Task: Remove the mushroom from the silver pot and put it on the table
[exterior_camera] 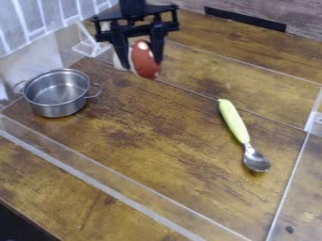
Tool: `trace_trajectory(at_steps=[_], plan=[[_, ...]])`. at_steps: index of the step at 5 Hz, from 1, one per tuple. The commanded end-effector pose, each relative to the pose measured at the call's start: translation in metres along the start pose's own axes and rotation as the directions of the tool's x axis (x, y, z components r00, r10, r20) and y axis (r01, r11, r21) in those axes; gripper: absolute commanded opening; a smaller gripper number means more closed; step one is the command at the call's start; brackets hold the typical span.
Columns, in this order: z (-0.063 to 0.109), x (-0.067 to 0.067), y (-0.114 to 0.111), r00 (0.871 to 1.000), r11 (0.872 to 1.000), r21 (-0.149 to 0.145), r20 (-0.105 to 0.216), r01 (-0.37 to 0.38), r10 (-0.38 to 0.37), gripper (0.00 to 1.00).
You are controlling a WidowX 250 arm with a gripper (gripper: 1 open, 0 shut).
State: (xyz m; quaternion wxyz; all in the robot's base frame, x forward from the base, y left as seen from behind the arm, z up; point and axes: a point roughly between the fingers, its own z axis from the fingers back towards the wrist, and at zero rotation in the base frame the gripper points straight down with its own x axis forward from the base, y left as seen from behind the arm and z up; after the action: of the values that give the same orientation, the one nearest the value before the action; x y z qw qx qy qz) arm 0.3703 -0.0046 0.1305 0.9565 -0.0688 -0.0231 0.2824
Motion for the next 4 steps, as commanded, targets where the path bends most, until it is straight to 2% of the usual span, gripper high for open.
trace_trajectory(at_steps=[1, 2, 3, 4], plan=[[0.023, -0.019, -0.017, 0.998, 0.999, -0.048, 0.062, 0.011, -0.008, 0.0], [0.008, -0.034, -0.023, 0.999, 0.999, -0.049, 0.052, 0.009, -0.006, 0.0], [-0.012, -0.046, -0.026, 0.997, 0.997, -0.047, 0.043, 0.059, -0.058, 0.0], [-0.032, -0.052, -0.027, 0.994, 0.994, -0.044, 0.041, 0.101, -0.099, 0.0]])
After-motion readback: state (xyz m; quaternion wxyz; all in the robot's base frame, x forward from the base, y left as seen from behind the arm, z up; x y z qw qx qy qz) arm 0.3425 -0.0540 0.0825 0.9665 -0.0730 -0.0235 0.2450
